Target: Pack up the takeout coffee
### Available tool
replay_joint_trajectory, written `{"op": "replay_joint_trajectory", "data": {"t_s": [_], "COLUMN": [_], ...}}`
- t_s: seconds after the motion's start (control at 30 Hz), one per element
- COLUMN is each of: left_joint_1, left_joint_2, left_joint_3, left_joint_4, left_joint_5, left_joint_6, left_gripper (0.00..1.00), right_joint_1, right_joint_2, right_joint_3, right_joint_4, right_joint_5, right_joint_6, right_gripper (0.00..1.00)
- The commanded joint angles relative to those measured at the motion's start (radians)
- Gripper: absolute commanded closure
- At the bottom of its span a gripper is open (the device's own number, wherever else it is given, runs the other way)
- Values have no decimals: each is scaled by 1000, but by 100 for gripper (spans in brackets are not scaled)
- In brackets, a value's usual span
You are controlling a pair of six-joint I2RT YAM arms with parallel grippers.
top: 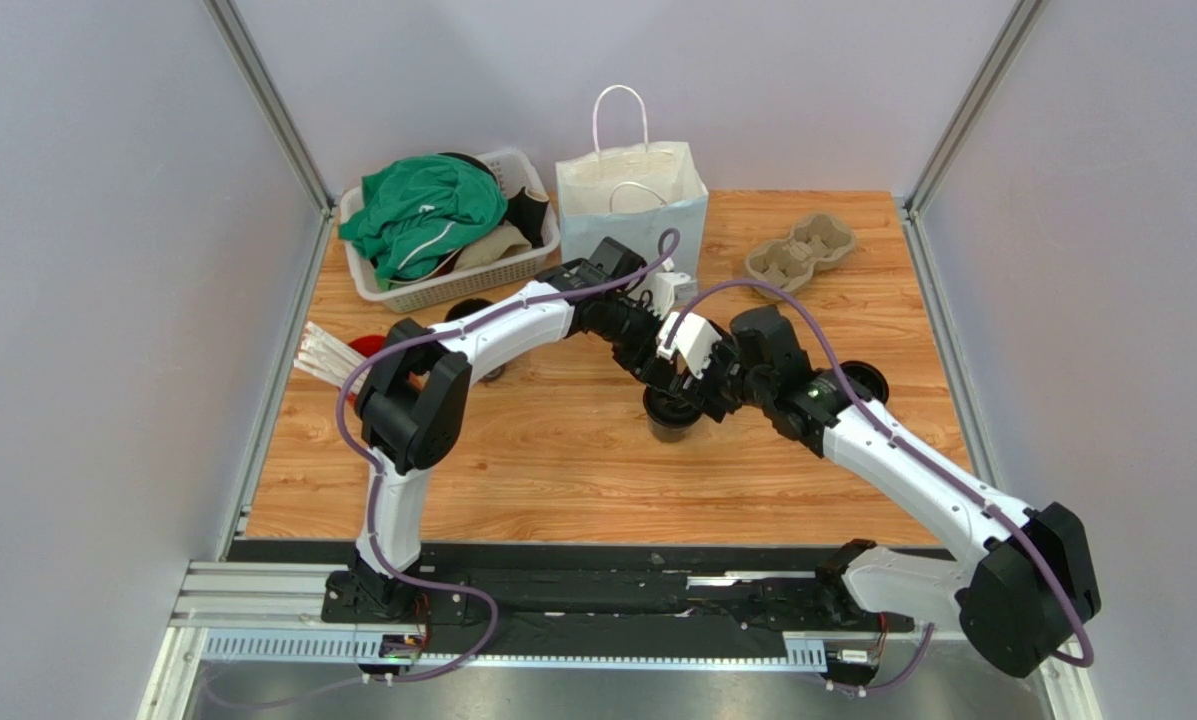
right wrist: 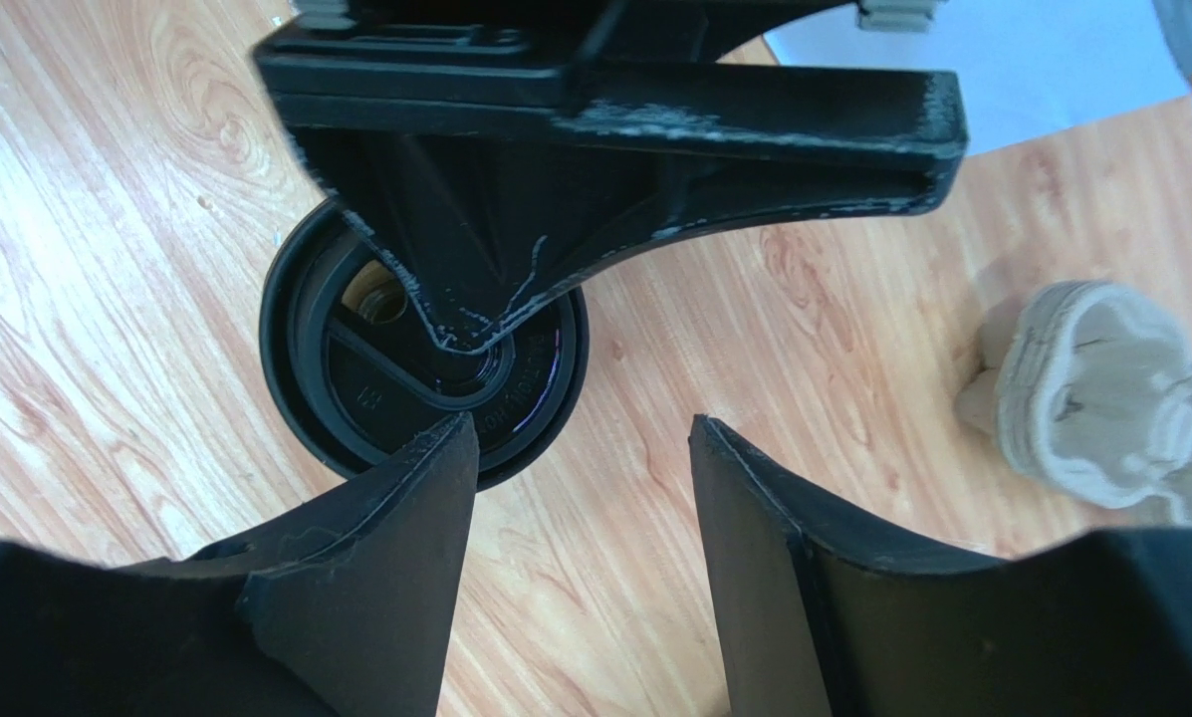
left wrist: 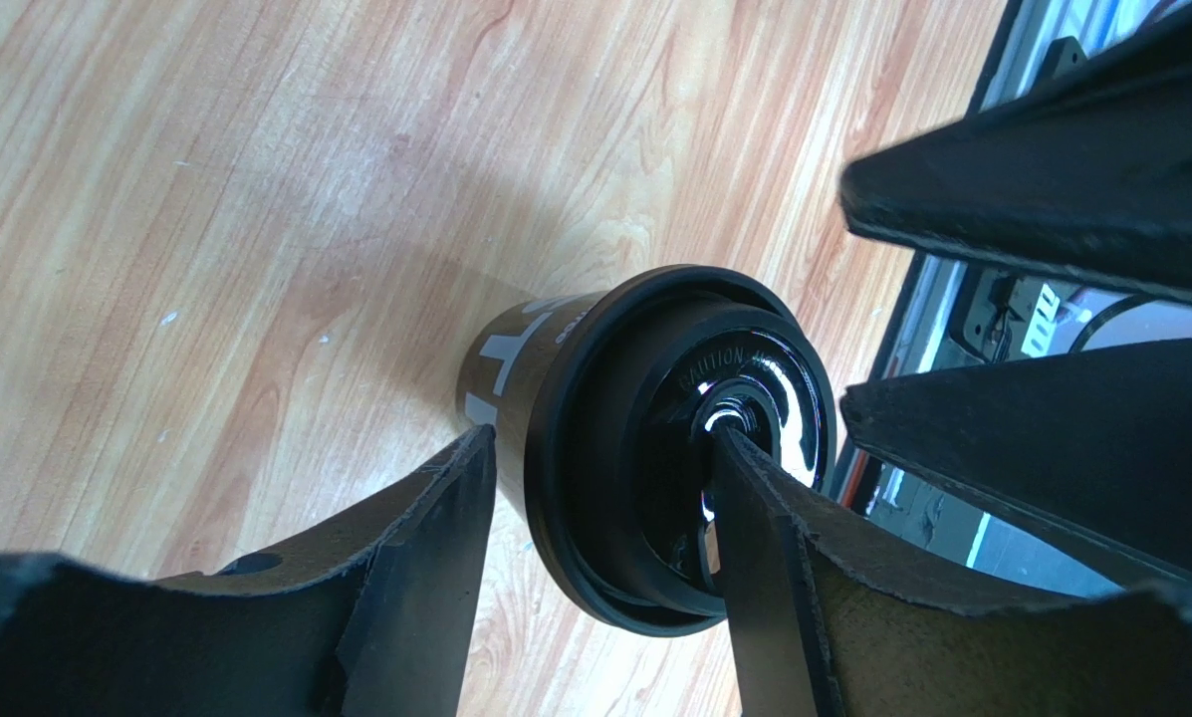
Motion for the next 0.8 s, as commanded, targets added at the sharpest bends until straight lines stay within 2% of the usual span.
{"op": "replay_joint_trajectory", "data": {"t_s": [0.0,0.2,0.77], "left_joint_1": [18,24,29], "left_joint_2": [16,1,-54], "left_joint_3": [8,17,17], "left_joint_4": [-68,-62,-28], "left_joint_5": [-126,-101,-26], "left_joint_6": [69,66,58], "left_gripper": [36,32,21], "right_joint_1": [-35,-71,-85], "right_joint_2": [39,82,102], "right_joint_3": [80,120,113], "right_joint_4": [-22,-50,-36], "right_joint_5": [-93,-154,-174], "right_joint_6": [91,134,168], "right_gripper": [40,39,39]}}
